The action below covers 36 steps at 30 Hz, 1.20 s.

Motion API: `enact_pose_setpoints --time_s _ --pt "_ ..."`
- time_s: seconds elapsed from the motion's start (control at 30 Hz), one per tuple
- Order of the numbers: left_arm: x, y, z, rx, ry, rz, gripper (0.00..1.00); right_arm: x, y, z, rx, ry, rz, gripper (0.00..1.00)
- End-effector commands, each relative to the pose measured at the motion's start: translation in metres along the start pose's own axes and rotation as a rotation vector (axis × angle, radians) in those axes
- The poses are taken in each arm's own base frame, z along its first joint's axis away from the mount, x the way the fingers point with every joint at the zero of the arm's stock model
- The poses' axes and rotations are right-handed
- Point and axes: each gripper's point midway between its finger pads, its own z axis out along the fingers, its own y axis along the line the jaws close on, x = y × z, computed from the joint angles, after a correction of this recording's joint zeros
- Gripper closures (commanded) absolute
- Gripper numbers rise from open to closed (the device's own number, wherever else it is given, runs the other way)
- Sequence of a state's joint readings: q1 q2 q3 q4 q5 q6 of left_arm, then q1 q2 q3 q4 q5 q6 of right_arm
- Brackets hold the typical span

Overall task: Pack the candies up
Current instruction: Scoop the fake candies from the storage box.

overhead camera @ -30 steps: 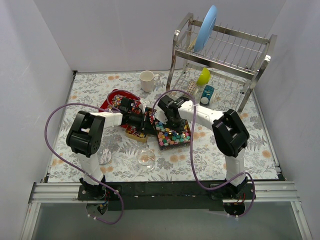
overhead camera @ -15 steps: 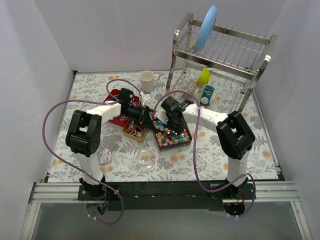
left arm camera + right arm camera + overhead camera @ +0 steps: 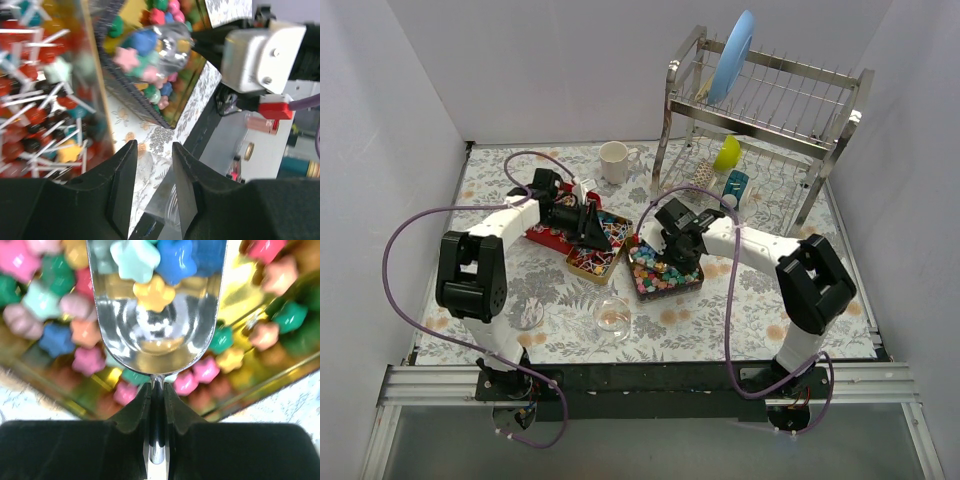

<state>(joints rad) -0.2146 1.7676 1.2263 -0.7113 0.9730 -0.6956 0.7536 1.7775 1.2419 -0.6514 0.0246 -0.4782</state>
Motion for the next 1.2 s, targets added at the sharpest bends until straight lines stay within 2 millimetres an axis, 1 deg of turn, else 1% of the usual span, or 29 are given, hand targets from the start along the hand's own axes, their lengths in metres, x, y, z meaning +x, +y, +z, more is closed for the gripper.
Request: enact_pose_setpoints --time_s 0.0,0.07,0.1,0.17,0.2,0.23,0.27,0.33,0.37,0.43,0.47,0.5,0.53,0.57,0.6,0.63,0.67,0.7,0.73,0.77,0.8,0.83,0.87,0.9,0.93,0.97,1.0,1.07,1.17 --pt "-0.030 -0.013 -0.041 -0.046 -0.123 0.053 0.66 -0.002 0.007 -0.013 -0.008 -0.094 0.006 0.99" --pt "-0.036 -0.008 -0.051 -0.057 -0.152 0.063 0.65 -0.001 0.008 -0.014 -0.008 -0.118 0.016 0.99" --pt "-0.039 -0.007 -0.054 -0.060 -0.163 0.065 0.65 0.004 0.009 -0.011 -0.011 -0.115 0.019 0.99" --pt "-0.044 -0.005 -0.061 -0.068 -0.190 0.077 0.64 0.000 0.005 -0.014 0.004 -0.170 0.015 0.99" --pt "-0.046 -0.005 -0.063 -0.069 -0.200 0.084 0.64 0.005 0.007 -0.010 0.004 -0.176 0.016 0.99" --pt "-0.049 -0.004 -0.066 -0.074 -0.215 0.091 0.64 0.003 0.006 -0.015 0.020 -0.211 0.012 0.99" --pt "-0.051 -0.006 -0.068 -0.069 -0.224 0.097 0.64 -0.006 -0.001 -0.016 0.047 -0.265 0.006 0.99" --pt "-0.054 -0.006 -0.071 -0.068 -0.240 0.111 0.63 -0.006 0.000 -0.017 0.048 -0.311 0.008 0.99" --pt "-0.055 -0.007 -0.071 -0.064 -0.244 0.117 0.63 -0.009 -0.007 -0.021 0.063 -0.342 0.035 0.99" --pt "-0.057 -0.004 -0.071 -0.070 -0.251 0.121 0.62 -0.026 -0.019 -0.038 0.102 -0.438 0.042 0.99" --pt "-0.058 -0.001 -0.071 -0.075 -0.252 0.117 0.62 -0.028 -0.023 -0.043 0.126 -0.443 0.003 0.99" --pt "-0.059 0.003 -0.071 -0.093 -0.252 0.108 0.61 -0.024 -0.022 -0.046 0.117 -0.416 -0.023 0.99" --pt "-0.060 0.005 -0.072 -0.100 -0.252 0.091 0.60 -0.028 -0.023 -0.056 0.127 -0.428 -0.047 0.99" --pt "-0.062 0.004 -0.073 -0.101 -0.258 0.083 0.60 -0.035 -0.029 -0.070 0.152 -0.445 -0.081 0.99" --pt "-0.063 0.002 -0.074 -0.099 -0.259 0.084 0.59 -0.038 -0.033 -0.081 0.170 -0.445 -0.140 0.99" --pt "-0.062 0.001 -0.076 -0.108 -0.258 0.088 0.59 -0.036 -0.029 -0.092 0.161 -0.441 -0.178 0.99" --pt "-0.062 0.001 -0.077 -0.120 -0.260 0.091 0.59 -0.043 -0.031 -0.109 0.165 -0.454 -0.216 0.99" --pt "-0.062 0.001 -0.080 -0.135 -0.261 0.123 0.58 -0.045 -0.028 -0.119 0.151 -0.460 -0.288 0.99" --pt "-0.059 0.004 -0.081 -0.157 -0.253 0.122 0.57 -0.033 -0.017 -0.122 0.099 -0.414 -0.310 0.99" --pt "-0.057 0.007 -0.082 -0.168 -0.251 0.125 0.57 -0.041 -0.014 -0.137 0.084 -0.442 -0.344 0.99" --pt "-0.057 0.009 -0.084 -0.179 -0.255 0.126 0.57 -0.040 -0.010 -0.140 0.067 -0.436 -0.368 0.99" --pt "-0.060 0.009 -0.090 -0.188 -0.284 0.130 0.57 -0.031 -0.002 -0.144 0.028 -0.409 -0.396 0.99" --pt "-0.061 0.009 -0.093 -0.190 -0.300 0.124 0.57 -0.031 0.008 -0.146 -0.015 -0.416 -0.431 0.99" --pt "-0.059 0.011 -0.094 -0.190 -0.309 0.111 0.57 -0.031 0.011 -0.151 -0.019 -0.409 -0.455 0.99" --pt "-0.063 0.008 -0.100 -0.193 -0.346 0.109 0.57 -0.030 0.013 -0.151 -0.021 -0.390 -0.467 0.99" --pt "-0.063 0.007 -0.101 -0.193 -0.353 0.107 0.57 -0.026 0.022 -0.151 -0.041 -0.351 -0.491 0.99" --pt "-0.063 0.009 -0.101 -0.203 -0.358 0.105 0.57 -0.032 0.023 -0.156 -0.034 -0.349 -0.504 0.99" --pt "-0.064 0.013 -0.105 -0.251 -0.372 0.102 0.57 -0.032 0.033 -0.159 -0.044 -0.304 -0.533 0.99" --pt "-0.067 0.024 -0.128 -0.347 -0.436 0.087 0.57 -0.036 0.042 -0.161 -0.021 -0.234 -0.588 0.99"
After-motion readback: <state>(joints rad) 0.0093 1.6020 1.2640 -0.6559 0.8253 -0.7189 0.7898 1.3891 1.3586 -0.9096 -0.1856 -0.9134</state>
